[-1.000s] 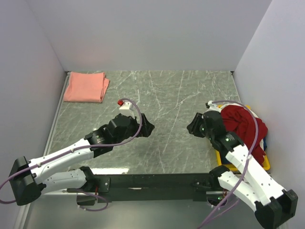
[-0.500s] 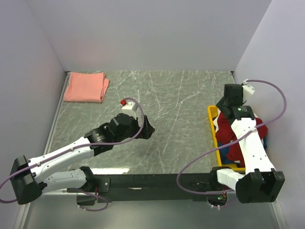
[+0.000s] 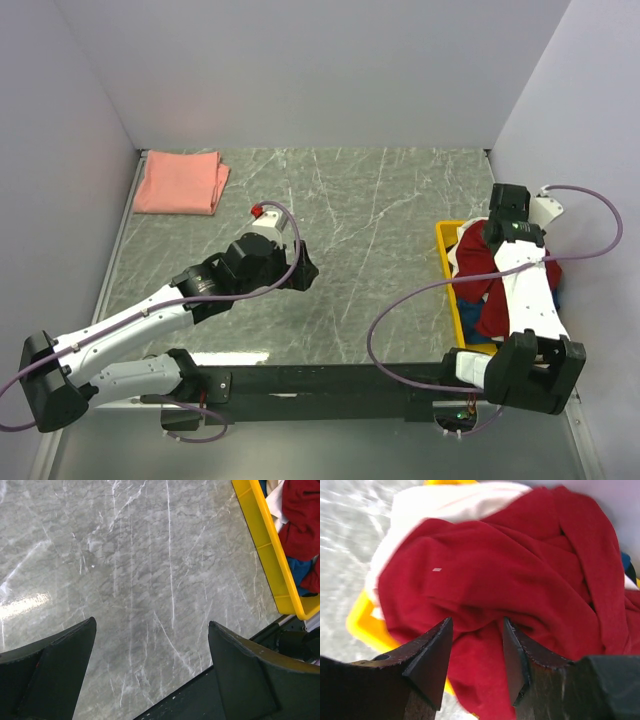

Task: Fold and stack the t-shirts
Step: Grab the tshirt from the pile

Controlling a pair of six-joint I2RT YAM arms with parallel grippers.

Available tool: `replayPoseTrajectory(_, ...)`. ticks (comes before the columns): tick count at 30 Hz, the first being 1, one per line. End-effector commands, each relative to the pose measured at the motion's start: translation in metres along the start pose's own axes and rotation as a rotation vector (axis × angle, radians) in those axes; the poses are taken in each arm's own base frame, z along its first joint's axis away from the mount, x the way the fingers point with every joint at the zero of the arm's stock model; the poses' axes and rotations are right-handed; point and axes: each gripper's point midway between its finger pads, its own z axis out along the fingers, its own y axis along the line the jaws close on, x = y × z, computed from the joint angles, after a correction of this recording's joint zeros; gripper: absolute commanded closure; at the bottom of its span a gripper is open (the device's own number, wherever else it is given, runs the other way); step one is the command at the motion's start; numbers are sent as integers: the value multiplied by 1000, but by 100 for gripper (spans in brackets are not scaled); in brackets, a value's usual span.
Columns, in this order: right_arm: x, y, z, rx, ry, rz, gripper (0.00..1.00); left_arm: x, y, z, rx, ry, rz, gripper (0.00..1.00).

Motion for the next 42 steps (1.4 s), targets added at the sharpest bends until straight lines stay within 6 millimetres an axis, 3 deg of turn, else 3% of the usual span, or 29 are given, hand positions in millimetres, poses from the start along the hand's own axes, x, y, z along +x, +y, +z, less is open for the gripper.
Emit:
replayPoseTrajectory(1, -2, -7, 12, 37, -21, 49, 48, -11, -9, -9, 44, -21, 14, 1)
replayPoseTrajectory(8, 6, -12, 25, 77, -6, 57, 48, -10, -11, -9, 50, -16, 16, 1)
replayPoseTrajectory(14, 18, -5, 35, 42, 8, 75, 53, -10, -10, -9, 49, -11, 14, 1)
replayPoseTrajectory(20, 4, -1, 20, 2, -8, 91, 99, -16, -10, -12, 49, -28, 6, 3)
replayPoseTrajectory(23, -8, 0, 4, -34, -23, 108, 100, -20, -11, -14, 52, -40, -2, 3)
replayPoseTrajectory(28, -28, 9, -35, -181, -52, 128, 100, -25, -10, -15, 54, -47, -12, 3)
replayPoseTrajectory(34, -61, 32, -100, -383, -118, 134, 100, -33, -8, -15, 50, -68, -27, 3)
replayPoseTrajectory(38, -75, 68, -162, -549, -150, 90, 100, -42, -5, -13, 38, -95, -55, 3)
replayPoseTrajectory(42, -75, 102, -218, -678, -167, 25, 100, -55, -4, -10, 53, -120, -116, 3)
